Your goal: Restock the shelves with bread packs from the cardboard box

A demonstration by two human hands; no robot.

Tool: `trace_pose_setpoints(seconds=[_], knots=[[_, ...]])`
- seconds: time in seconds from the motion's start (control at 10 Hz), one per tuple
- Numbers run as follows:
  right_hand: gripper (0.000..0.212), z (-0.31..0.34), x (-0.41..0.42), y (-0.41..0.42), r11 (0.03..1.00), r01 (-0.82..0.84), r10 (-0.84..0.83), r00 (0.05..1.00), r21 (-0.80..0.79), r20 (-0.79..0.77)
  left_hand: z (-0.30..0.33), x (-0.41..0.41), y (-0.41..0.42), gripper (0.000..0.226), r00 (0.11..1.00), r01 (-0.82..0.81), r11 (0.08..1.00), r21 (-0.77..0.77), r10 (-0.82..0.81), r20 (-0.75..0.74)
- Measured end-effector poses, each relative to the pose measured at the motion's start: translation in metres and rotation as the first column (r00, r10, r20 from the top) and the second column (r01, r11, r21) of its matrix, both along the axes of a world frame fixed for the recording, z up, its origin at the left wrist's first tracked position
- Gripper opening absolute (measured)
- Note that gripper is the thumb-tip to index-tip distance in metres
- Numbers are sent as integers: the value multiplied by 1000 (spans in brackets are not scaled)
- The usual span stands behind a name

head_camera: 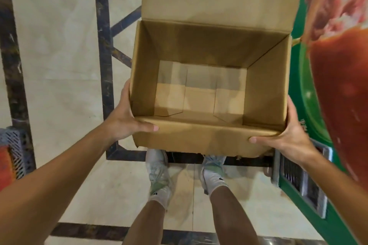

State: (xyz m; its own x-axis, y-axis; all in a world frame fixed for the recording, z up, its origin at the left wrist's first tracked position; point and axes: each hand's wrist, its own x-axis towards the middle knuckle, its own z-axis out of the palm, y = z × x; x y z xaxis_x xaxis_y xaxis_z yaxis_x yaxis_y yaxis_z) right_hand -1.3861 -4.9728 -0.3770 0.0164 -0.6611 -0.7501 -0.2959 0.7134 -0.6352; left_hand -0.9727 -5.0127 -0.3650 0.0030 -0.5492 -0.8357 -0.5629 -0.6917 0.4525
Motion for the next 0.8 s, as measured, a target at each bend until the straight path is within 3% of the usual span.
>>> trace_pose_setpoints(seconds=[0.2, 0.3, 0.4, 0.6, 0.7, 0.8], knots=[[134, -35, 1, 10, 1000, -10, 8, 987, -9, -158, -26, -19, -4, 129, 998, 56, 983, 173, -48, -52], [134, -45, 4, 24, 999, -39, 34, 970, -16, -240, -31, -20, 11, 131, 997, -10, 977, 213, 27, -76], [130, -48, 6, 25, 999, -39, 35, 960, -10, -279, -32, -16, 21, 132, 993, -89, 982, 167, 100, -58], [126, -34, 3, 18, 983, -149, 181, 895, 109, -409, -2, -30, 15, 93, 981, -192, 981, -7, 192, -11], [99, 4, 11, 18, 937, -309, 349, 847, 164, -401, 32, -33, 13, 84, 997, -74, 995, -63, 75, 19], [82, 56, 29, 10, 874, -473, 480, 807, 110, -344, 83, -34, 13, 80, 996, 85, 992, -92, -84, 16]])
